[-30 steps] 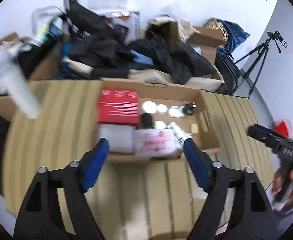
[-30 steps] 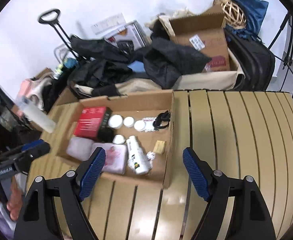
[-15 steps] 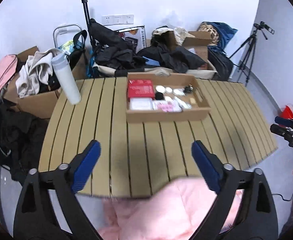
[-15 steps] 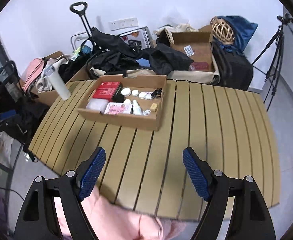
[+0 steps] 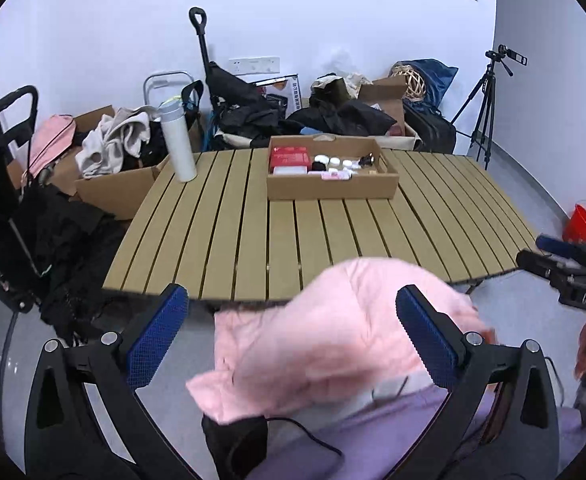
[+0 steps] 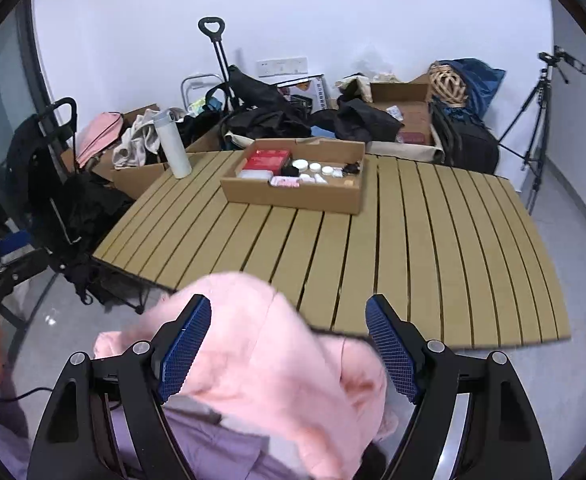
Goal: Organize objects
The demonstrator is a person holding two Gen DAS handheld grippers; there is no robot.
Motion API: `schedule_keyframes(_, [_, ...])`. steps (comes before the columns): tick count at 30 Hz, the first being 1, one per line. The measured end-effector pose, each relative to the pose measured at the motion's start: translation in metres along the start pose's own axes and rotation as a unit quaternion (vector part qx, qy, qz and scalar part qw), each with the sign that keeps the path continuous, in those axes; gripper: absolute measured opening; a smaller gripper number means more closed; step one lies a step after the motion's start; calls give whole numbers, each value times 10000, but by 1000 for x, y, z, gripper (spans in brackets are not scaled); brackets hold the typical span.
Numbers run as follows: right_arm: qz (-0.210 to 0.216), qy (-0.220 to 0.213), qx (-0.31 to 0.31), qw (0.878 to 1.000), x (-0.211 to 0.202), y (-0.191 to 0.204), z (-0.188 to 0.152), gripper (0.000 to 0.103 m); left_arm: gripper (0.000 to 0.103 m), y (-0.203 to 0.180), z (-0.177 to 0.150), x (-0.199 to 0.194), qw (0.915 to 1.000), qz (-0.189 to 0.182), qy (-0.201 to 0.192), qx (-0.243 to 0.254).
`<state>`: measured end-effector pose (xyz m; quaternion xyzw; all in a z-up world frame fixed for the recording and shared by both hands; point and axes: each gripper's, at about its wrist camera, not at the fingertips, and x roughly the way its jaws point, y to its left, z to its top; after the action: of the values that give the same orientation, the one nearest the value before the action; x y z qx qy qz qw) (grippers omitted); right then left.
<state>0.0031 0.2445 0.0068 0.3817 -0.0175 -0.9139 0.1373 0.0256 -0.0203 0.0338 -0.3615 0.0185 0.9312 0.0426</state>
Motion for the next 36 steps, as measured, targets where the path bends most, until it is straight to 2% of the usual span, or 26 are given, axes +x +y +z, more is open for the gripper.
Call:
schedule_keyframes(2, [111, 126, 60, 9998, 0, 7, -16, 83, 103, -2, -8, -5, 10000, 44, -32, -32])
schedule_keyframes(6, [-391, 199, -177, 9989, -6, 17, -22, 83, 103, -4, -13, -10, 9998, 151, -79, -52])
schedule_keyframes(12, [-331, 77, -115, 9994, -19, 16, -19, 83, 103, -5, -14, -18, 9997, 107, -223, -16])
schedule_keyframes(36, [-309, 23, 30, 9995, -24, 13, -21, 83, 103, -8, -16, -17, 9998, 106, -175, -5])
